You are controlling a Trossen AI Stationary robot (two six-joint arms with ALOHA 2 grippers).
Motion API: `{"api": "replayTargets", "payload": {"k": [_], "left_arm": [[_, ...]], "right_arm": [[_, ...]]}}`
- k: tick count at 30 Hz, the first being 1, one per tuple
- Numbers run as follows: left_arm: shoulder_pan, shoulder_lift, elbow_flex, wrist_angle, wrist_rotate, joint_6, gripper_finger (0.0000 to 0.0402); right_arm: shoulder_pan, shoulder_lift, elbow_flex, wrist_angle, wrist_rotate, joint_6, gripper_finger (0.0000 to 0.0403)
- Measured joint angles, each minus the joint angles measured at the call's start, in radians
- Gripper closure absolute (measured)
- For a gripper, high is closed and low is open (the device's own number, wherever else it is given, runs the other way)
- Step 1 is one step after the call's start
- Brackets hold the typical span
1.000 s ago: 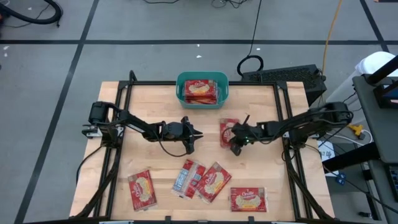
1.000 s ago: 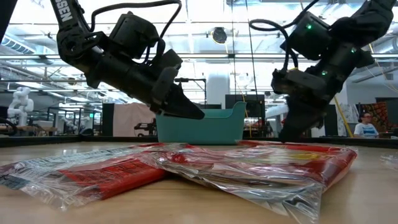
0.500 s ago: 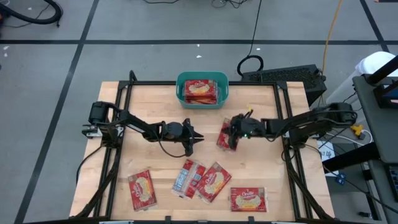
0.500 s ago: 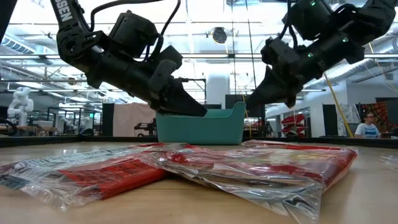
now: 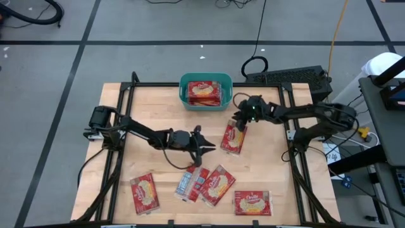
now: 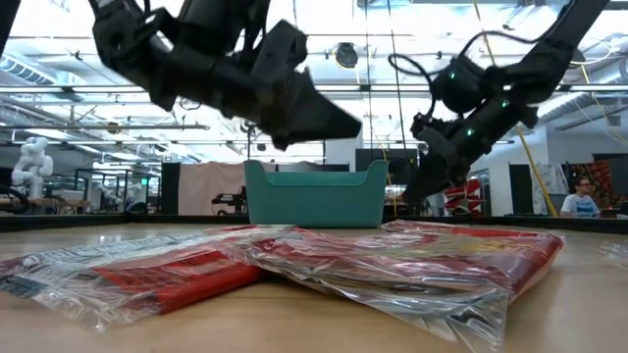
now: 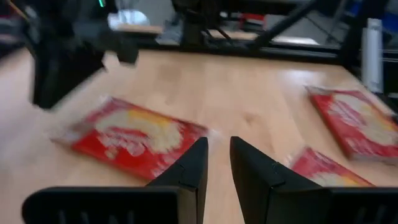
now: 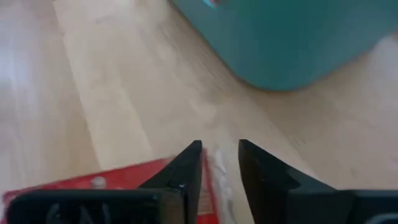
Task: Sort popcorn bags into baskets
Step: Put the red popcorn bag into the green bin
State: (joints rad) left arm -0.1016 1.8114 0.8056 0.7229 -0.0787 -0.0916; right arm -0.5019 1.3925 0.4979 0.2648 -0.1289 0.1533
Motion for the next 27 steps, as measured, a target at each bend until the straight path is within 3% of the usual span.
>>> {"api": "replayTargets", "payload": {"k": [3, 6, 10, 15, 20, 27], "left_arm": [[-0.004, 0.016, 0.05, -0.026, -0.054, 0.039, 0.0329], [0.006, 0.07, 0.087, -0.04, -0.048, 0.028, 0.0329], [0.008, 0.165, 0.14, -0.047, -0.044, 0.003, 0.033], [0.007, 0.247, 0.19, -0.059, 0.001, -0.037, 0.033], [0.022, 0.28, 0.205, -0.13, -0.023, -0.037, 0.033], [0.12, 0.28, 0.204, -0.242, -0.084, -0.037, 0.033]], "right_arm": [[-0.044, 0.046, 0.0, 0.043, -0.069, -0.005, 0.0278], [-0.061, 0.087, -0.001, 0.066, -0.133, -0.014, 0.0254], [-0.06, 0.131, 0.0, 0.068, -0.14, -0.027, 0.0224], [-0.041, 0.16, 0.0, 0.058, -0.212, -0.042, 0.0211], [-0.025, 0.16, 0.0, 0.052, -0.245, -0.051, 0.0237], [0.003, 0.16, 0.0, 0.045, -0.292, -0.052, 0.0311]]}}
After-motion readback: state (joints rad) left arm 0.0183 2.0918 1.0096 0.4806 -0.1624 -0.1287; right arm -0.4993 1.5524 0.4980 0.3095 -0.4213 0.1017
